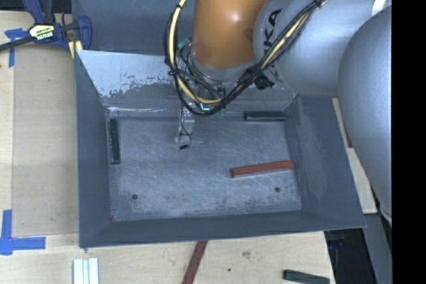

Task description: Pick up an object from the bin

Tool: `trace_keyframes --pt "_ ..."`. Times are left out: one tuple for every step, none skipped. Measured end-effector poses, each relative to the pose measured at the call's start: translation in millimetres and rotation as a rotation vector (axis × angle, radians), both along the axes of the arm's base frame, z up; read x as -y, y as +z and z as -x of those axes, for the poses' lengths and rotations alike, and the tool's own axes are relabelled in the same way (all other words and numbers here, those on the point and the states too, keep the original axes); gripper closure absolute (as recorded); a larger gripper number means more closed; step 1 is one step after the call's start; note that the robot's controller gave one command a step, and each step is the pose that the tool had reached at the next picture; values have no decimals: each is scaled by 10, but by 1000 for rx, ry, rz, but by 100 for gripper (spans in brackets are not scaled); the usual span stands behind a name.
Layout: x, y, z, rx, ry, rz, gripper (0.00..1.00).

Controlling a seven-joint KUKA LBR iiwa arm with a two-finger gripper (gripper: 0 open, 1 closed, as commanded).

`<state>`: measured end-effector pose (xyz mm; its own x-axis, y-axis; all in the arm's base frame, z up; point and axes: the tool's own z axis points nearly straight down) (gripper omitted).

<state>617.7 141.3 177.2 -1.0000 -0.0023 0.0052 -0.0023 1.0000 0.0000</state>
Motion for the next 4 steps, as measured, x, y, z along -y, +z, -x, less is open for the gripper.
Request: trace_keyframes --pt "6 53 -18 8 -2 -1 0" --pt "-271 -1054 140 7 42 -1 100" --pt "-268 -1054 139 7 41 -1 100" --pt "131 -651 141 3 130 -1 100"
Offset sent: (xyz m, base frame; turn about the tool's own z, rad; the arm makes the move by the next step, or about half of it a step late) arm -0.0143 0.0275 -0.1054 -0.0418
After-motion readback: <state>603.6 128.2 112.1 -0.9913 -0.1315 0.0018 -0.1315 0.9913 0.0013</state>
